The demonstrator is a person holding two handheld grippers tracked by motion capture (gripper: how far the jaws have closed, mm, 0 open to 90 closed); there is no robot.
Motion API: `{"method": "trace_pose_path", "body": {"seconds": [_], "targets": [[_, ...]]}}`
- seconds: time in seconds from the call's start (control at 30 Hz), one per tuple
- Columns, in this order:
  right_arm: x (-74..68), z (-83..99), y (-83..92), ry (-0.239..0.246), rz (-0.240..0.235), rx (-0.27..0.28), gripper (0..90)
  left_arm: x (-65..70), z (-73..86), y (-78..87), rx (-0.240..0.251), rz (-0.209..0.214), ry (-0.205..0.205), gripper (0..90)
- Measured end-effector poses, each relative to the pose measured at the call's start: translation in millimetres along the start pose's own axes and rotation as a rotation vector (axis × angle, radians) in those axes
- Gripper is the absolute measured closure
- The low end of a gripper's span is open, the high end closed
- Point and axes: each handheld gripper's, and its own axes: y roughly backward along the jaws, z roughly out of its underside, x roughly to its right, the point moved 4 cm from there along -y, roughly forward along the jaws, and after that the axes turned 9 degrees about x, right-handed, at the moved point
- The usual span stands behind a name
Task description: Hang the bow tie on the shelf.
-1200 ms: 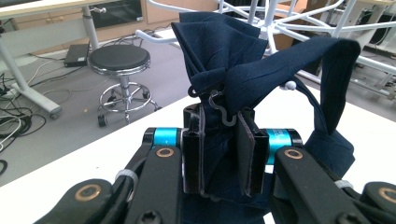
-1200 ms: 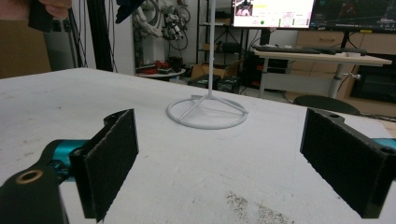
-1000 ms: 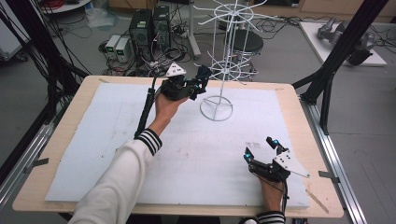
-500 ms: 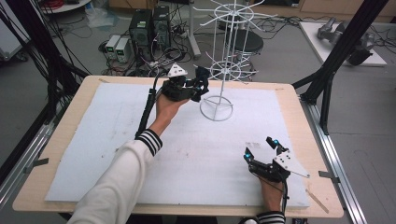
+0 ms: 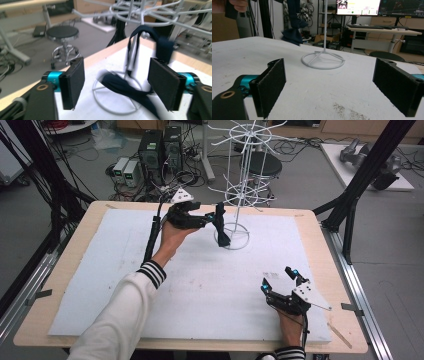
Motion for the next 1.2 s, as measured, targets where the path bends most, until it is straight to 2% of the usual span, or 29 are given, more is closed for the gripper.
{"method": "trace_pose_path", "body": {"seconds": [0.1, 0.13, 0.17, 0.2, 0.23, 0.37, 0.4, 0.43, 0.47, 0.5, 0.53, 0.57, 0.6, 0.63, 0.67, 0.73, 0.77, 0.8, 0.83, 0.87, 0.9, 0.93, 0.97, 1.0, 1.03, 1.07, 1.13, 1.2], "targets": [[-0.1, -0.1, -0.1, 0.003, -0.001, 0.001, 10.5, -0.2, 0.7, 9.6, 0.029, 0.012, -0.014, 21.7], [-0.1, -0.1, 0.0, 0.008, 0.003, 0.005, 10.5, 0.8, 2.1, 22.7, 0.076, 0.044, -0.032, 19.9], [-0.1, -0.1, 0.0, 0.008, 0.003, 0.005, 10.5, 0.8, 2.1, 22.7, 0.076, 0.044, -0.032, 19.9], [-0.3, 0.0, 0.3, 0.01, 0.003, 0.001, 10.5, 1.6, 4.1, 41.7, 0.125, 0.074, -0.055, 20.0], [-0.3, 0.0, 0.3, 0.01, 0.003, 0.001, 10.5, 1.6, 4.1, 41.7, 0.125, 0.074, -0.055, 20.0], [0.0, 0.0, 0.1, 0.0, 0.006, 0.0, 10.5, -0.9, 11.3, 76.9, 0.165, 0.08, -0.063, 20.0], [0.0, 0.0, 0.1, 0.001, 0.007, -0.001, 10.5, -4.3, 18.3, 96.9, 0.166, 0.069, -0.079, 19.9], [0.0, 0.0, 0.1, 0.001, 0.007, -0.001, 10.5, -4.3, 18.3, 96.9, 0.166, 0.069, -0.079, 19.9], [-0.1, 0.0, -0.1, 0.002, 0.007, -0.002, 10.5, -9.6, 27.0, 118.3, 0.172, 0.05, -0.088, 20.0], [-0.1, 0.0, -0.1, 0.002, 0.007, -0.002, 10.5, -9.6, 27.0, 118.3, 0.172, 0.05, -0.088, 19.9], [-0.5, 0.2, 0.0, 0.004, 0.005, -0.005, 10.5, -14.8, 34.8, 135.0, 0.181, 0.033, -0.084, 20.0], [-0.5, 0.2, 0.0, 0.004, 0.005, -0.005, 10.5, -17.7, 39.2, 143.6, 0.182, 0.022, -0.086, 20.0], [-0.7, 0.0, 0.0, 0.006, 0.007, -0.006, 10.5, -24.9, 51.8, 166.0, 0.182, -0.014, -0.102, 20.1], [-0.7, 0.0, 0.0, 0.006, 0.007, -0.006, 10.5, -24.9, 51.8, 166.0, 0.182, -0.014, -0.102, 20.5], [-1.2, 0.2, 0.1, 0.006, 0.008, -0.008, 10.5, -28.2, 58.4, 177.1, 0.18, -0.033, -0.116, 20.6], [-0.9, 0.0, 0.0, 0.011, 0.008, -0.005, 10.5, -34.0, 73.1, 200.1, 0.193, -0.064, -0.117, 20.6], [-1.2, 0.2, 0.0, 0.006, 0.01, -0.006, 10.5, -34.9, 76.2, 204.7, 0.195, -0.072, -0.116, 20.6], [-0.4, 0.0, -0.2, 0.01, 0.008, -0.002, 10.5, -37.3, 87.9, 222.2, 0.208, -0.09, -0.113, 20.6], [-0.4, 0.0, -0.2, 0.01, 0.008, -0.002, 10.5, -37.3, 87.9, 222.2, 0.208, -0.09, -0.113, 20.6], [-0.1, 0.1, 0.1, 0.0, 0.011, -0.002, 10.5, -37.7, 99.3, 239.2, 0.221, -0.107, -0.11, 20.5], [-0.1, 0.1, 0.1, 0.0, 0.011, -0.002, 10.5, -37.7, 99.3, 239.2, 0.221, -0.107, -0.11, 20.5], [-0.2, 0.0, 0.2, 0.002, 0.014, -0.002, 10.5, -36.1, 108.0, 250.2, 0.234, -0.11, -0.107, 20.5], [-0.2, 0.0, 0.2, 0.002, 0.014, -0.002, 10.5, -36.1, 108.0, 250.2, 0.234, -0.11, -0.107, 20.5], [-0.5, 0.0, -0.1, 0.011, 0.012, -0.001, 10.5, -33.2, 118.9, 260.2, 0.244, -0.119, -0.108, 20.5], [-0.5, 0.0, -0.1, 0.011, 0.012, -0.001, 10.5, -33.2, 118.9, 260.2, 0.244, -0.119, -0.108, 20.5], [-0.7, 0.1, 0.0, 0.01, 0.012, -0.003, 10.4, -31.4, 126.9, 265.6, 0.246, -0.132, -0.11, 20.5], [-0.1, 0.0, 0.1, 0.003, 0.013, -0.001, 10.5, -30.9, 131.7, 269.0, 0.256, -0.135, -0.114, 20.4], [0.6, -0.1, 0.5, 0.002, 0.014, 0.003, 10.5, -31.5, 140.5, 273.5, 0.279, -0.144, -0.097, 20.5]]}}
